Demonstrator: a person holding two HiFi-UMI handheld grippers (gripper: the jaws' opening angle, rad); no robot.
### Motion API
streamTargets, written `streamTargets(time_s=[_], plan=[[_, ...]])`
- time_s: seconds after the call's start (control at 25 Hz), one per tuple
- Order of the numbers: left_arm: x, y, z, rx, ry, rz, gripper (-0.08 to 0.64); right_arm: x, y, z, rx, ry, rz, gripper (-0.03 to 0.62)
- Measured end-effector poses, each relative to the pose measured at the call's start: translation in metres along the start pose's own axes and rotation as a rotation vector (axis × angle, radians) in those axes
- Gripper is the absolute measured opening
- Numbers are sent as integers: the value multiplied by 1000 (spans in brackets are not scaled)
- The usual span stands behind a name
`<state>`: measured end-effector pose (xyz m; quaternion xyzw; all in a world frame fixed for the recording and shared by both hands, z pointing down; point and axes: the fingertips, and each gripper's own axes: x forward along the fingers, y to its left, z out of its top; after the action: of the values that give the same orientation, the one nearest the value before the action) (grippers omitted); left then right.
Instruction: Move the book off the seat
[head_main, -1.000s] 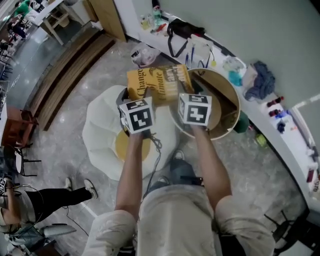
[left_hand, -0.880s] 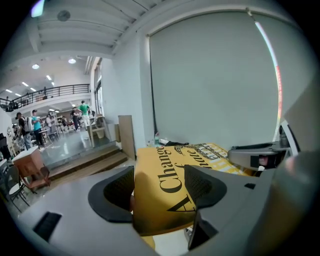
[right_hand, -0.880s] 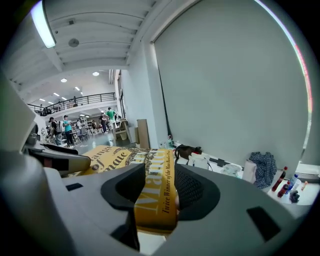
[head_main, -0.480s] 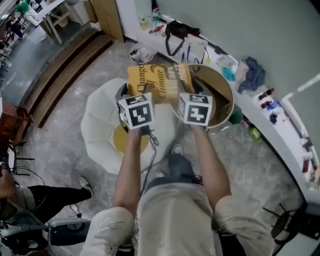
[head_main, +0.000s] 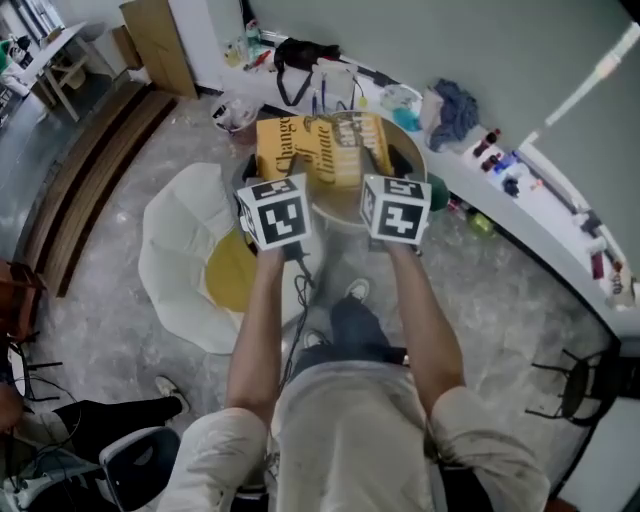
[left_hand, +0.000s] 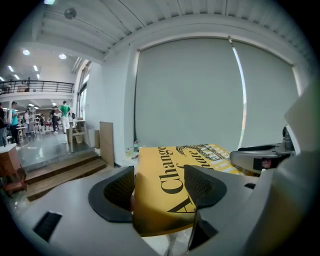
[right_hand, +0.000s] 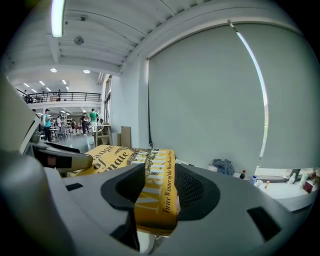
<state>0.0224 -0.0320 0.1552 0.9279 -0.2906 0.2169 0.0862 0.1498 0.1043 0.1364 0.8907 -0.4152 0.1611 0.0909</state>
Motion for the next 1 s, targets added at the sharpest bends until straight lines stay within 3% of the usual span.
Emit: streamTargets(time_s=[0.32, 0.52, 0.72, 1.0], plan=[[8, -128, 7, 87, -11, -194, 321, -58, -118, -16, 66, -6, -208, 190], [16, -199, 11, 133, -9, -268, 321, -81, -182, -26, 109, -6, -284, 190], [25, -254, 12, 168, 1, -296, 321, -93, -235, -37, 157, -7, -312, 190], [41, -305, 18, 171, 5, -255, 321, -80, -293, -37, 161, -12, -276, 190]])
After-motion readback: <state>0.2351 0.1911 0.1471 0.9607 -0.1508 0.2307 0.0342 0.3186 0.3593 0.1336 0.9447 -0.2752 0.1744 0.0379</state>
